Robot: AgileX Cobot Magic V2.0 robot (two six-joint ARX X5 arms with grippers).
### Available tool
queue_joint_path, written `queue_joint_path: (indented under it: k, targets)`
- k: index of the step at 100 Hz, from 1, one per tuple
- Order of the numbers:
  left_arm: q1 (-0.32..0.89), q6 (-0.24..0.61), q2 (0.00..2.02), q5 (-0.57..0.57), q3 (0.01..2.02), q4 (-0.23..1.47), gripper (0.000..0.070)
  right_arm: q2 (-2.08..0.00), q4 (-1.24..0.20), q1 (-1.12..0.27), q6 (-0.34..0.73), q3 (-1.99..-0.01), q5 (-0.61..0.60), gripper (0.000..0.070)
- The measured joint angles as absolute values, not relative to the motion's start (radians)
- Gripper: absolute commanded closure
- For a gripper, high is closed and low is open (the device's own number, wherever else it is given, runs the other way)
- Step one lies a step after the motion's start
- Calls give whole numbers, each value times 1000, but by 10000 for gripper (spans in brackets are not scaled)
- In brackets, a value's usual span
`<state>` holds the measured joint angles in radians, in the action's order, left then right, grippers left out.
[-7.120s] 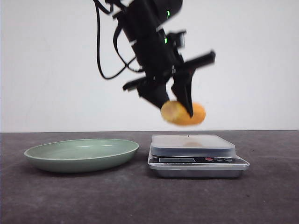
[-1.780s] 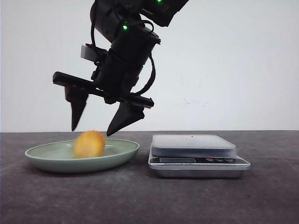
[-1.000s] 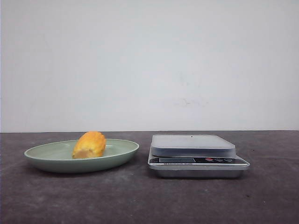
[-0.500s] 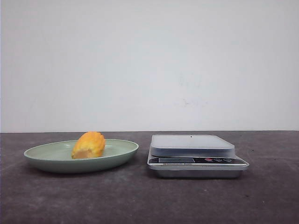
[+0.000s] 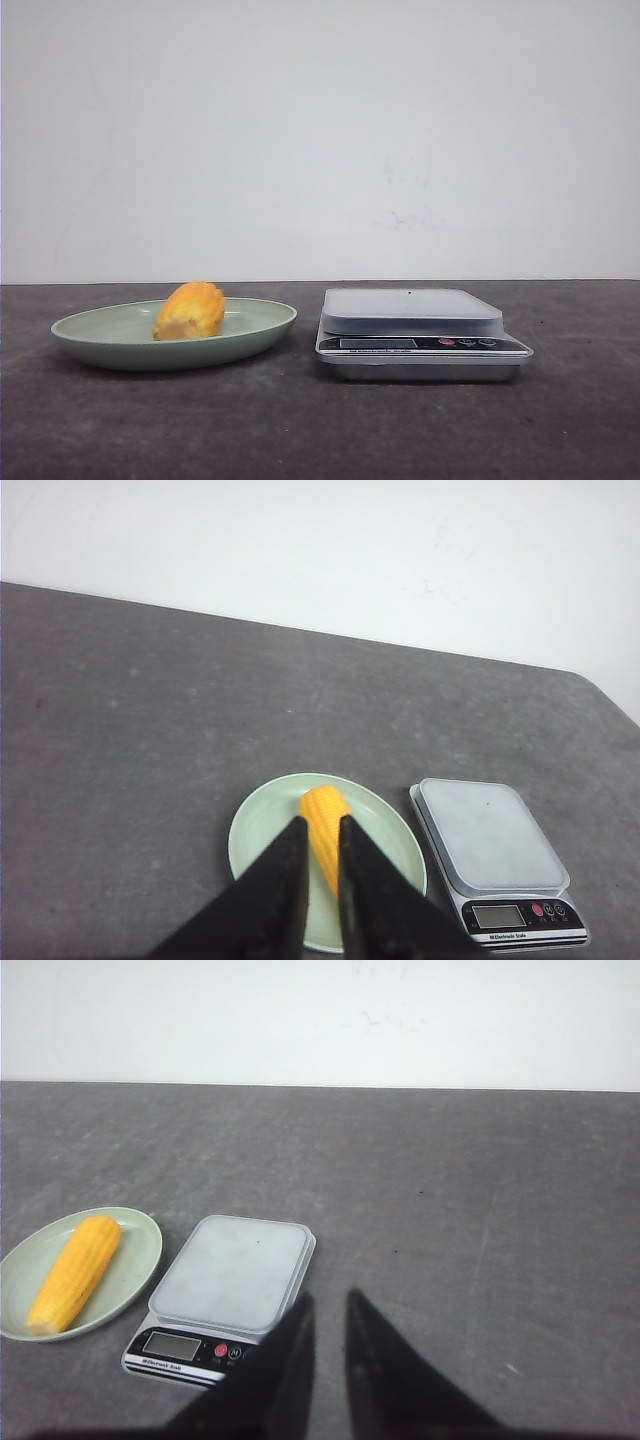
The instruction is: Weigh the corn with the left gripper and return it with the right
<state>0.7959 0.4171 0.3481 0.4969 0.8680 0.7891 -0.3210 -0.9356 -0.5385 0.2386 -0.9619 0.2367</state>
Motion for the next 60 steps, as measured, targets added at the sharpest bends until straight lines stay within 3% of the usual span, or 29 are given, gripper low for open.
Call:
queue_joint_path:
  k: [60]
  targets:
    - [796, 411, 352, 497, 868, 796, 700, -321, -931, -538, 245, -960, 236, 690]
